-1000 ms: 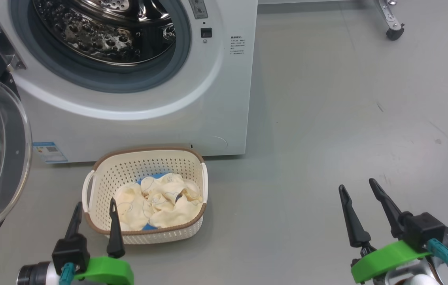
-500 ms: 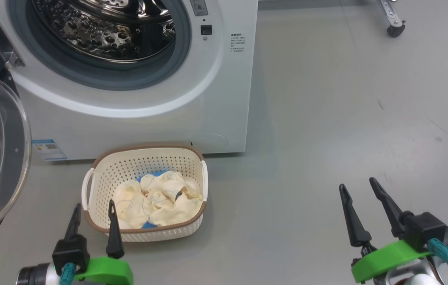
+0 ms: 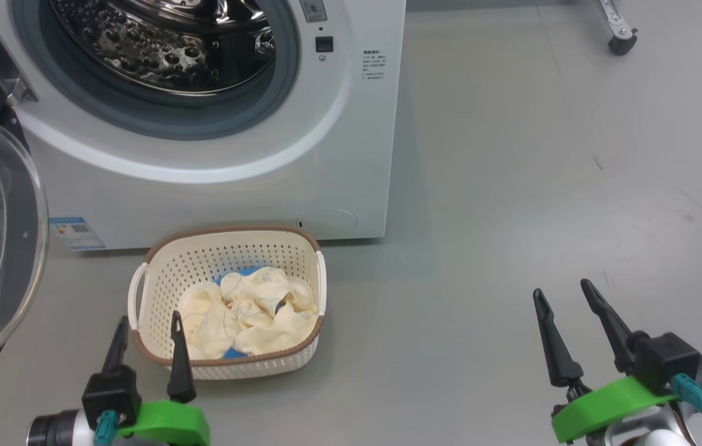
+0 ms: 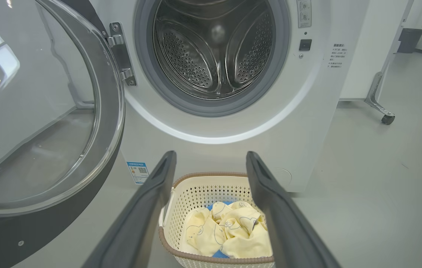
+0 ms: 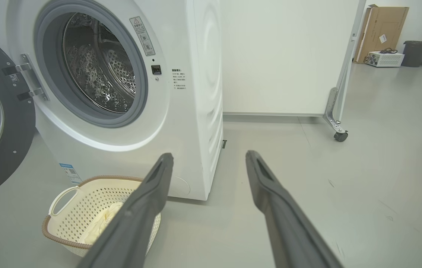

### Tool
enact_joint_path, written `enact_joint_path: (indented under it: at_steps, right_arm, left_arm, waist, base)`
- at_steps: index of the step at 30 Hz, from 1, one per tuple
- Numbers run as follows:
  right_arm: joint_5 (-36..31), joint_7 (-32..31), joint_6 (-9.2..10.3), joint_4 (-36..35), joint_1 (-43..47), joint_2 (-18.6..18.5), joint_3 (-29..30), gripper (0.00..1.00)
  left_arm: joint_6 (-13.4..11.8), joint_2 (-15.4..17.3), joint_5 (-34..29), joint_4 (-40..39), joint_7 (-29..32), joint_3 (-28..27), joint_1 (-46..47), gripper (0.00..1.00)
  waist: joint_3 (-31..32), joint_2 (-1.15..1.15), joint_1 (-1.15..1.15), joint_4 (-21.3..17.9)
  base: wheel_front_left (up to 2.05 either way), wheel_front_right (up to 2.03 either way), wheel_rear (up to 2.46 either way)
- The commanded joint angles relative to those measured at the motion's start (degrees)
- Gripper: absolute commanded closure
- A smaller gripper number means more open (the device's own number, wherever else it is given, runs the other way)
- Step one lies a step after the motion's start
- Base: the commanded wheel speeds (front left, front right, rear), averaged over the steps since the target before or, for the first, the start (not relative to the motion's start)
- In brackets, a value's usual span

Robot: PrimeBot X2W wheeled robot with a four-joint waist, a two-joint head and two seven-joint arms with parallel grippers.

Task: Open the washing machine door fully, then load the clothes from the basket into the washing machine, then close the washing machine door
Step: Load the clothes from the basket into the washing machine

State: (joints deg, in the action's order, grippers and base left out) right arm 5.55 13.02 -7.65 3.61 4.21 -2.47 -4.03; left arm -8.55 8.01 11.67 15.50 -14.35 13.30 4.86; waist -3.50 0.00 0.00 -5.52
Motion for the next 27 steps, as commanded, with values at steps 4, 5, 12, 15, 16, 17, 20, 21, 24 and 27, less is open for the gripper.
enact_joint_path:
  at_steps: [4, 5, 12, 15, 16, 17, 20, 21, 24, 27]
  right_arm:
    - [0.42, 0.38, 0.16, -1.62, -2.54, -0.41, -0.95, 0.0]
    - [0.4, 0.39, 0.16, -1.6, -2.62, -0.41, -0.93, 0.0]
    - [0.43, 0.52, 0.16, -1.41, -3.11, -0.41, -0.84, 0.0]
    - [0.41, 0.56, 0.16, -1.3, -3.14, -0.41, -0.8, 0.0]
    - [0.39, 0.58, 0.16, -1.28, -3.16, -0.41, -0.77, 0.0]
    - [0.37, 0.58, 0.16, -1.26, -3.19, -0.41, -0.75, 0.0]
    - [0.35, 0.63, 0.16, -1.16, -3.3, -0.41, -0.67, 0.0]
    - [0.34, 0.67, 0.16, -1.1, -3.32, -0.41, -0.64, 0.0]
    - [0.32, 0.72, 0.16, -1.05, -3.32, -0.41, -0.66, 0.0]
    - [0.31, 0.75, 0.16, -1.04, -3.3, -0.41, -0.63, 0.0]
  left_arm:
    - [-0.03, 1.12, 0.19, -2.22, -0.6, -1.82, 2.79, 0.0]
    - [-0.02, 1.15, 0.2, -2.28, -0.6, -1.78, 2.82, 0.0]
    - [0.19, 1.39, 0.12, -2.38, -0.62, -1.26, 3.29, 0.0]
    - [0.13, 1.41, 0.14, -2.23, -0.62, -1.07, 3.31, 0.0]
    - [0.09, 1.41, 0.17, -2.19, -0.62, -1.04, 3.32, 0.0]
    - [0.05, 1.41, 0.21, -2.15, -0.62, -1.01, 3.33, 0.0]
    - [-0.03, 1.44, 0.3, -2.08, -0.62, -0.9, 3.36, 0.0]
    - [-0.1, 1.46, 0.33, -2.04, -0.62, -0.82, 3.35, 0.0]
    - [-0.24, 1.48, 0.41, -2.06, -0.62, -0.74, 3.29, 0.0]
    - [-0.32, 1.41, 0.66, -2.08, -0.63, -0.69, 3.28, 0.0]
  waist:
    - [-0.19, 0.0, 0.0, -0.06]
    - [-0.28, 0.0, 0.0, -0.07]
    - [-0.79, 0.0, 0.0, 0.06]
    - [-0.79, 0.0, 0.0, 0.12]
    - [-0.79, 0.0, 0.0, 0.13]
    - [-0.78, 0.0, 0.0, 0.14]
    - [-0.71, 0.0, 0.0, 0.18]
    - [-0.61, 0.0, 0.0, 0.19]
    - [-0.52, 0.0, 0.0, 0.21]
    - [-0.53, 0.0, 0.0, 0.26]
  base:
    - [1.51, -1.51, 0.0]
    - [1.85, -1.85, 0.0]
    - [1.91, -1.9, 0.0]
    - [1.3, -1.3, 0.0]
    - [1.03, -1.03, 0.0]
    - [0.9, -0.9, 0.0]
    - [0.58, -0.58, 0.0]
    - [0.21, -0.21, 0.0]
    - [0.03, -0.03, 0.0]
    - [0.0, 0.0, 0.0]
